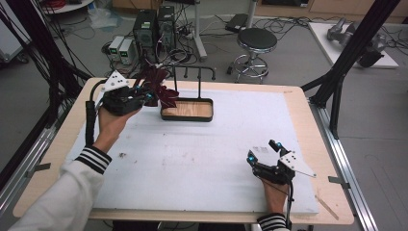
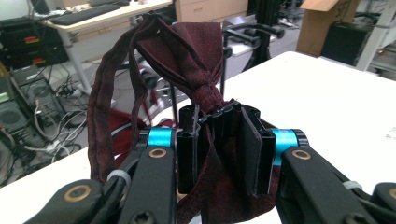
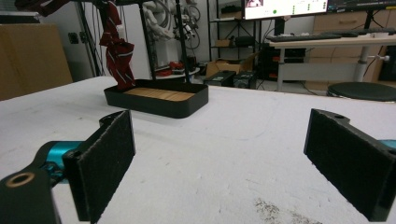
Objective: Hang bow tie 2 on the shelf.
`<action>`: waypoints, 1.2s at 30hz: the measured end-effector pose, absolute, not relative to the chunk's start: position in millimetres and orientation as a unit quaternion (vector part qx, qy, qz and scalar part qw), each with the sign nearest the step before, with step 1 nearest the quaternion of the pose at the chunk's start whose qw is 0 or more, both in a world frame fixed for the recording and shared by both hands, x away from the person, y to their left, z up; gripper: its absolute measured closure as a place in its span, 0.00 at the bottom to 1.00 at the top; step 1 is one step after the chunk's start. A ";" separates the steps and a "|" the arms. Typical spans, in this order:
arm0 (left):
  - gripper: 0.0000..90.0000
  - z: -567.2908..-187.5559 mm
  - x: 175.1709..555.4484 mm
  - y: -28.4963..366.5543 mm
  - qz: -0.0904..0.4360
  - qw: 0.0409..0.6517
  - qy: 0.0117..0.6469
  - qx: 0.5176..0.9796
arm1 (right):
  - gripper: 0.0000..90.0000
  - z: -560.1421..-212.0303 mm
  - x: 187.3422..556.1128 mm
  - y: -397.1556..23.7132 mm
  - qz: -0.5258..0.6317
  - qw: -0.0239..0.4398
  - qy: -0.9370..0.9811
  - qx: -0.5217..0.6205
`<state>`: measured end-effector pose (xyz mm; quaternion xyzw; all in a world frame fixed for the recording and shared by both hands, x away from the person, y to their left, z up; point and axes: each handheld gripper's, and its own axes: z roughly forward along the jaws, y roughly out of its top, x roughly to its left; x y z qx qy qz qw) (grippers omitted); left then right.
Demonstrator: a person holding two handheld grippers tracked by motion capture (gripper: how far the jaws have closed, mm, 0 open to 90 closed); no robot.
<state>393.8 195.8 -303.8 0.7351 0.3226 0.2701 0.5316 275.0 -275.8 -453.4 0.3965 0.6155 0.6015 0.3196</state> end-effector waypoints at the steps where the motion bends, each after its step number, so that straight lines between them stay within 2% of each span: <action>1: 0.78 -303.8 393.5 193.4 0.268 0.535 0.321 0.734 | 0.09 -453.4 275.0 -275.8 0.601 0.320 0.616 0.396; 20: 0.80 -303.5 394.4 149.0 0.254 0.556 0.279 0.741 | 0.09 -453.4 275.0 -275.9 0.603 0.317 0.615 0.397; 22: 0.83 -304.7 394.5 145.7 0.253 0.557 0.275 0.742 | 0.09 -453.4 275.2 -276.0 0.603 0.318 0.615 0.397; 23: 0.90 -305.2 394.5 144.4 0.252 0.558 0.271 0.742 | 0.09 -453.5 274.9 -275.9 0.603 0.316 0.615 0.399; 24: 0.91 -305.8 394.8 143.3 0.250 0.558 0.270 0.743 | 0.09 -453.4 275.1 -275.9 0.603 0.318 0.615 0.397; 36: 0.92 -309.9 396.5 135.4 0.251 0.565 0.263 0.741 | 0.09 -453.5 275.5 -276.5 0.603 0.319 0.615 0.396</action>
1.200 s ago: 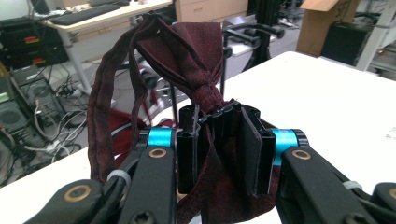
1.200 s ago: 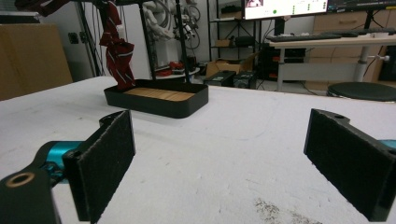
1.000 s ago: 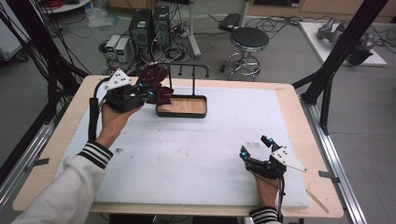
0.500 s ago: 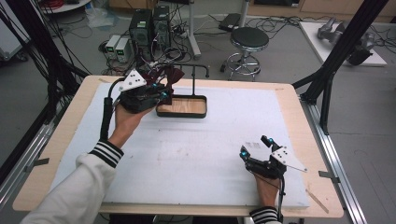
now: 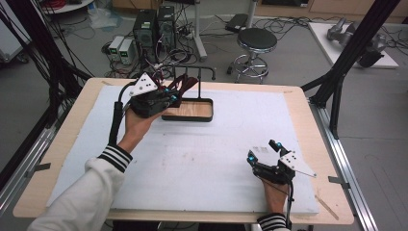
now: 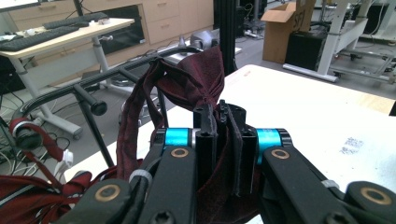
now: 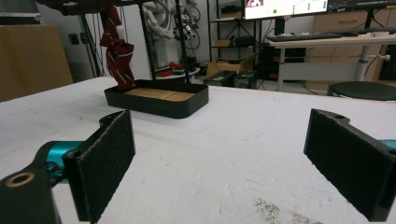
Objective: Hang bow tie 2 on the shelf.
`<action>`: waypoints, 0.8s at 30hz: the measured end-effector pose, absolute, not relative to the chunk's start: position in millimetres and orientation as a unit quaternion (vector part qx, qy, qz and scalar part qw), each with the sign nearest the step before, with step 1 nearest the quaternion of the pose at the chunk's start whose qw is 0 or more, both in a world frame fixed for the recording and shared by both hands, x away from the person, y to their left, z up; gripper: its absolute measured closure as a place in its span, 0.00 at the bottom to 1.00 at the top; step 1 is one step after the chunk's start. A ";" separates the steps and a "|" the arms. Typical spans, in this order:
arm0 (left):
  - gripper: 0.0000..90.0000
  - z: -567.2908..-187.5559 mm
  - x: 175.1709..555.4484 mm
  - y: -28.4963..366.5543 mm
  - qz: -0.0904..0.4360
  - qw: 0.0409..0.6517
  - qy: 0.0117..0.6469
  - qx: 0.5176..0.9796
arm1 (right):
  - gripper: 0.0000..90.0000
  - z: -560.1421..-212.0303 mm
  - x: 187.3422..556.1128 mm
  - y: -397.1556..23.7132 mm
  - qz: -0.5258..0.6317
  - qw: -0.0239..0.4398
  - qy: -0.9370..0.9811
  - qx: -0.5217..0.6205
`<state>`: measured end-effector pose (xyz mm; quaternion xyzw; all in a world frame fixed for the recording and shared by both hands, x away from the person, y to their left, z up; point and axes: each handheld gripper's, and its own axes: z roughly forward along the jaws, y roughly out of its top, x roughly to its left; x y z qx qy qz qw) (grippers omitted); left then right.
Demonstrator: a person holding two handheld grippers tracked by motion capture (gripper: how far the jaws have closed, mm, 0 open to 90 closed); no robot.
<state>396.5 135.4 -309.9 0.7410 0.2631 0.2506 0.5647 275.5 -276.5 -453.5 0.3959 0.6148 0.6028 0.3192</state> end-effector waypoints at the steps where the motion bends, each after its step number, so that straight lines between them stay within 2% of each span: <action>1: 0.92 -309.9 396.4 135.0 0.251 0.565 0.263 0.741 | 0.09 -453.4 275.4 -276.4 0.603 0.319 0.614 0.397; 24: 0.93 -300.5 411.4 126.8 0.256 0.574 0.264 0.732 | 0.09 -453.5 275.4 -276.7 0.603 0.318 0.615 0.397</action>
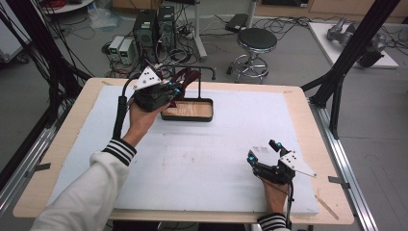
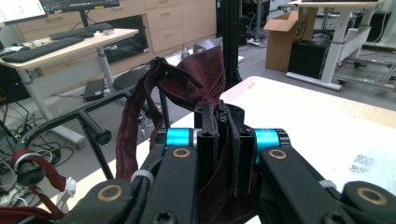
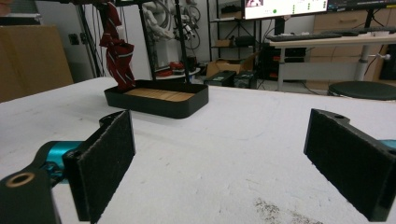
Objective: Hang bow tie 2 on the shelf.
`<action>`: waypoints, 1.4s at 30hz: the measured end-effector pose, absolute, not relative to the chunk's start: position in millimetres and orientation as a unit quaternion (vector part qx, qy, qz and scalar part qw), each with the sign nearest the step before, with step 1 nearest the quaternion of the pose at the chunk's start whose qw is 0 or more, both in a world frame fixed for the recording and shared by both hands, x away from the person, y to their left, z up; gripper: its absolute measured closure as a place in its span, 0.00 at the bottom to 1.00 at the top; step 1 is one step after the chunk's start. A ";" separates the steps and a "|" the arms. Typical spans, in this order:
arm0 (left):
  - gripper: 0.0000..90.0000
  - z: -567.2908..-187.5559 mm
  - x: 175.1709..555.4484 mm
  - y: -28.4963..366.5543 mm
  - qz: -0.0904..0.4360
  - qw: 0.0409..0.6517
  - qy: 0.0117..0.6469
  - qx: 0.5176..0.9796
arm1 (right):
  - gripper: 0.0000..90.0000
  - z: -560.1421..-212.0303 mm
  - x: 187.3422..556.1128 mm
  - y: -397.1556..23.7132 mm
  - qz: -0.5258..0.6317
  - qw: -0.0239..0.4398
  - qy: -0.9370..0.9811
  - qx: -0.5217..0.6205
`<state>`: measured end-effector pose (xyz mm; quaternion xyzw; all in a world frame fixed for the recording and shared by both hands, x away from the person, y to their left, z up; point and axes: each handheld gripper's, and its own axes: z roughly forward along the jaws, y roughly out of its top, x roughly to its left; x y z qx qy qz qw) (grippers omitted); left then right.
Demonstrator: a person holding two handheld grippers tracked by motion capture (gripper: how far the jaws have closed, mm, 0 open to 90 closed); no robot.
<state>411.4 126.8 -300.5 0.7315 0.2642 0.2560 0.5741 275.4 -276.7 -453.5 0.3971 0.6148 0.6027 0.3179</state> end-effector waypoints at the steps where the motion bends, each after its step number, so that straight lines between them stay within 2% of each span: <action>1: 0.93 -300.9 412.7 126.3 0.256 0.573 0.265 0.732 | 0.09 -453.5 275.5 -276.8 0.603 0.319 0.615 0.397; 42: 0.94 -322.8 441.1 116.7 0.251 0.547 0.303 0.738 | 0.09 -453.5 275.5 -276.9 0.604 0.318 0.614 0.398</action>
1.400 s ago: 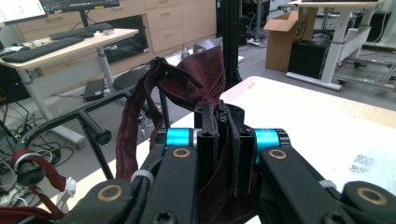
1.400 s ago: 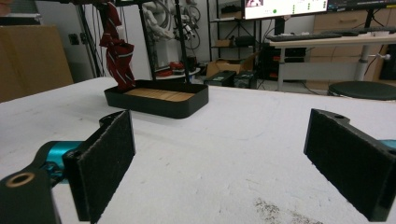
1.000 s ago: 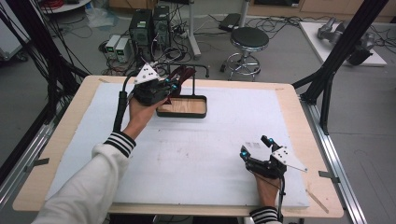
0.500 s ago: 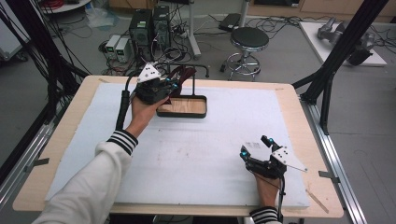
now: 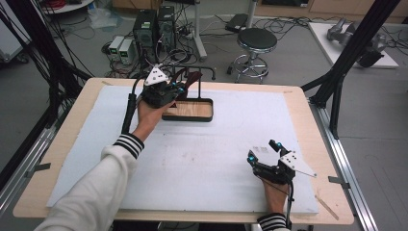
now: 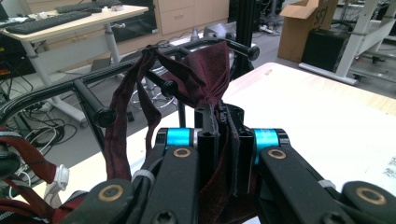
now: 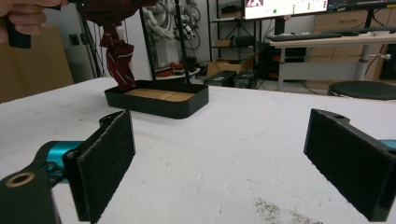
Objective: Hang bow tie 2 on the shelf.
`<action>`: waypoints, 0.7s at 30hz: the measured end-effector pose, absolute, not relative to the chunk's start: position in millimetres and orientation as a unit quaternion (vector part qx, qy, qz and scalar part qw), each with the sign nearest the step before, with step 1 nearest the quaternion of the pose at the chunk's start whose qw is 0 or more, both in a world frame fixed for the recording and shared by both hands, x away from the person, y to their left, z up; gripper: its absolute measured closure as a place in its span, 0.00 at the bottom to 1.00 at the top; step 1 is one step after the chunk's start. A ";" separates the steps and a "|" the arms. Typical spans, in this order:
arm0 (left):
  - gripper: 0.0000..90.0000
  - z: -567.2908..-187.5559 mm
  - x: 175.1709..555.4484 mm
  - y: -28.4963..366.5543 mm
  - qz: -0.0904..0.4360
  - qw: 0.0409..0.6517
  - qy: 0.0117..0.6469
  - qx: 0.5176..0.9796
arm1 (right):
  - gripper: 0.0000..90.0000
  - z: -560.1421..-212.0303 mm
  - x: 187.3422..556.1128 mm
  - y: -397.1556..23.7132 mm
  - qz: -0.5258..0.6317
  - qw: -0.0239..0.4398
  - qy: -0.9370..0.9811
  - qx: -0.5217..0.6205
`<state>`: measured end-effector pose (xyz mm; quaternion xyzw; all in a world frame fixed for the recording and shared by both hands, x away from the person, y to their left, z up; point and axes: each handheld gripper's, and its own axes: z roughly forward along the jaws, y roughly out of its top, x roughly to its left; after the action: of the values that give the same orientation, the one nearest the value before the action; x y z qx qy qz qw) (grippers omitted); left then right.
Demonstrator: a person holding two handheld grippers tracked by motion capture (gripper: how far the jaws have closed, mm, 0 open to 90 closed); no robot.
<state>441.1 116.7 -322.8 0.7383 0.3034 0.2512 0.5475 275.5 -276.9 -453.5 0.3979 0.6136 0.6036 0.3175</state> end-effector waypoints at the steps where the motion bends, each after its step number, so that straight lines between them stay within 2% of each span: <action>1: 0.94 -322.8 441.1 116.7 0.251 0.547 0.303 0.738 | 0.09 -453.5 275.5 -276.9 0.604 0.318 0.614 0.398; 21: 0.94 -331.0 452.9 115.7 0.253 0.536 0.325 0.737 | 0.09 -453.5 275.8 -277.0 0.605 0.317 0.613 0.398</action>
<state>452.9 115.7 -331.0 0.7368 0.3254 0.2531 0.5358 275.8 -277.0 -453.5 0.3976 0.6131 0.6046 0.3170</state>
